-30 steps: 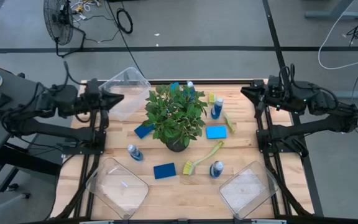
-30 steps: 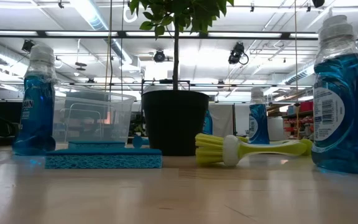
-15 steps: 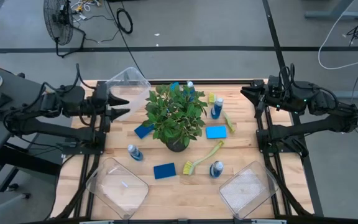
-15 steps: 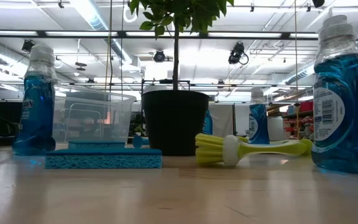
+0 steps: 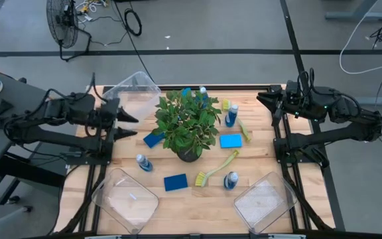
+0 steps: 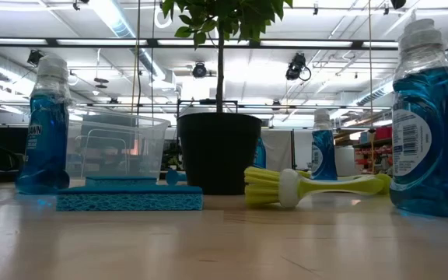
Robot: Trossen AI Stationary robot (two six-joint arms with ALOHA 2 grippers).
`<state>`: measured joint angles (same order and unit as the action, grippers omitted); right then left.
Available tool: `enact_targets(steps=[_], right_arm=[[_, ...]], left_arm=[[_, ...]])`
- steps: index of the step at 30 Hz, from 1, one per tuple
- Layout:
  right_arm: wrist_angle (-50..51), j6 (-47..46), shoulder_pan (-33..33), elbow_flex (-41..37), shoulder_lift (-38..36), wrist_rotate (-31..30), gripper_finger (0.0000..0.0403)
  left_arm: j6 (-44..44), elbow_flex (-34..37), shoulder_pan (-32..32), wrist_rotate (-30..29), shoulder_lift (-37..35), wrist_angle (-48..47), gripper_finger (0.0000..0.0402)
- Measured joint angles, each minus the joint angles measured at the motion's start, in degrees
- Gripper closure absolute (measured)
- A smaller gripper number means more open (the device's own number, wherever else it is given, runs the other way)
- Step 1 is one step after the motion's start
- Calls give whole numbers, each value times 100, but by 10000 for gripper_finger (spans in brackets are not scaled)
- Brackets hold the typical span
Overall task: Pick & Place Kitchen Sink Supplies
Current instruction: Put the blue liquid soap bottle into the bottom left transparent bin
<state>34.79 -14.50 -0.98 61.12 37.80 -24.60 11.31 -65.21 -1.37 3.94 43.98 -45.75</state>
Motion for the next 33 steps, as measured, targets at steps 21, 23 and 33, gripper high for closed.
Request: enact_targets(steps=[21, 23, 33], right_arm=[[-2, 2, -2, 0, 0, 0, 323], [-2, 2, 0, 0, 0, 0, 323], [-2, 2, -2, 0, 0, 0, 323]], left_arm=[[-1087, 0, 112, 755, 1300, -1075, 170], [-1190, 0, 171, 755, 1413, -1197, 170], [-1208, 0, 565, 949, 1607, -1291, 170]])
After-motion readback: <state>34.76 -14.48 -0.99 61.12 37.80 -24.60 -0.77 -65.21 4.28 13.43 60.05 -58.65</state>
